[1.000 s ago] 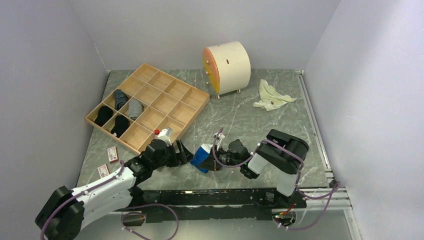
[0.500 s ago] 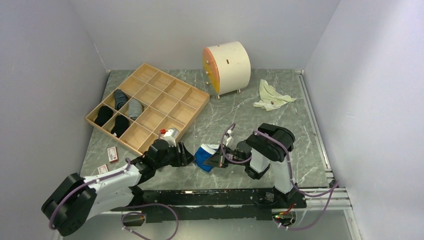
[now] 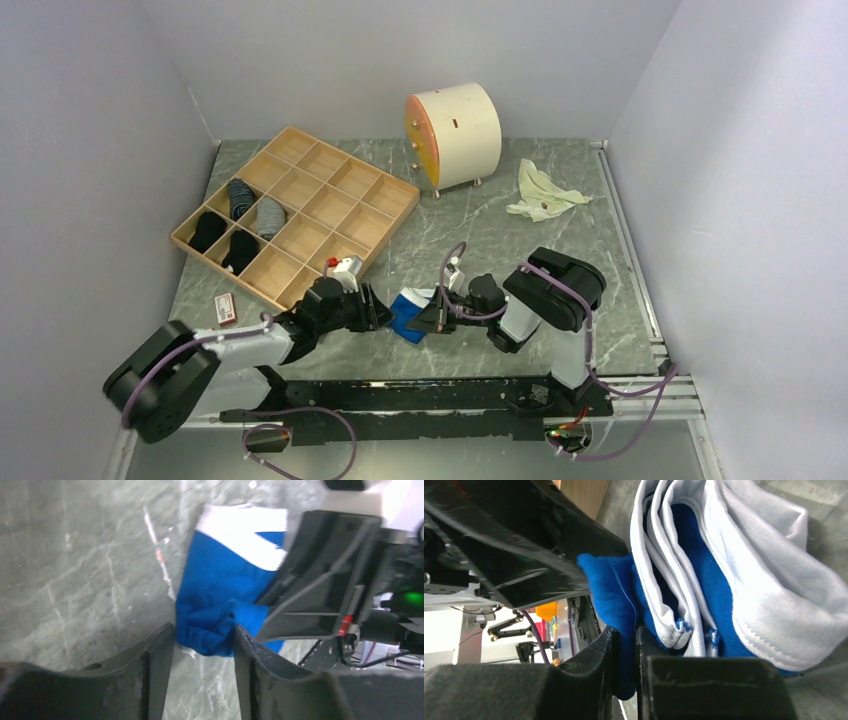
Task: Roll the underwear
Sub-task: Roll the underwear to the center of the board.
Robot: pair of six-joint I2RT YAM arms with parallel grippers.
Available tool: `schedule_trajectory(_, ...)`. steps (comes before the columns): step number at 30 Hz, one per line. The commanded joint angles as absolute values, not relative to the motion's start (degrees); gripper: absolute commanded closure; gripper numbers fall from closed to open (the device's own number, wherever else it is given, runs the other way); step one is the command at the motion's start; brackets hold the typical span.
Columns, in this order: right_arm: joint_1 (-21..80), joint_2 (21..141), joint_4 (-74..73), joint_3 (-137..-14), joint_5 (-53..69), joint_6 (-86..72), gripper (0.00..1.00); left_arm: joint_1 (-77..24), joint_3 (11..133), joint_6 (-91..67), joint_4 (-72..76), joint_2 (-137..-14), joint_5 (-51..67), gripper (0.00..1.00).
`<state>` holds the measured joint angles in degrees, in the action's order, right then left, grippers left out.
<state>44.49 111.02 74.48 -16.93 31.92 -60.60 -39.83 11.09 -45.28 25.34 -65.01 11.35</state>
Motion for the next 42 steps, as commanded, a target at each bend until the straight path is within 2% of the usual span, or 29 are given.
schedule_trajectory(1, 44.32, 110.74, 60.66, -17.25, 30.97, -55.04, 0.85, -40.95, 12.46, -46.73, 27.68, -74.6, 7.82, 0.54)
schedule_trajectory(2, 44.33, 110.67, 60.8, -17.55, 31.49, -55.03, 0.83, -41.54, 12.41, -47.56, 27.55, -76.48, 6.5, 0.58)
schedule_trajectory(7, 44.12, 107.44, 59.1, -18.06, 31.86, -54.0, 0.69, -44.24, 13.8, -48.11, 23.28, -80.94, 2.22, 0.59)
schedule_trajectory(12, 44.13, 97.85, 41.59, -21.56, 27.76, -45.72, 0.53, -44.78, 15.81, -46.78, 17.17, -80.74, 0.09, 0.64)
schedule_trajectory(18, 44.58, 84.41, 14.86, -28.21, 16.8, -31.85, 0.4, -45.3, 17.66, -46.1, 13.64, -79.88, -1.56, 0.67)
schedule_trajectory(22, 46.74, 75.69, 3.31, -32.18, 7.83, -23.35, 0.4, -45.78, 18.03, -47.5, 11.12, -78.02, -2.53, 0.68)
schedule_trajectory(28, 62.85, 67.96, 4.21, -33.51, -14.15, -8.5, 0.41, -46.87, 17.67, -49.97, 8.39, -74.65, -4.15, 0.68)
schedule_trajectory(35, 75.64, 75.5, 11.02, -34.89, -26.62, 3.93, 0.45, -47.62, 18.75, -50.19, 7.5, -74.99, -4.52, 0.69)
schedule_trajectory(42, 79.62, 84.85, 15.12, -37.34, -33.22, 10.12, 0.46, -48.11, 19.01, -50.28, 6.45, -74.39, -5.27, 0.69)
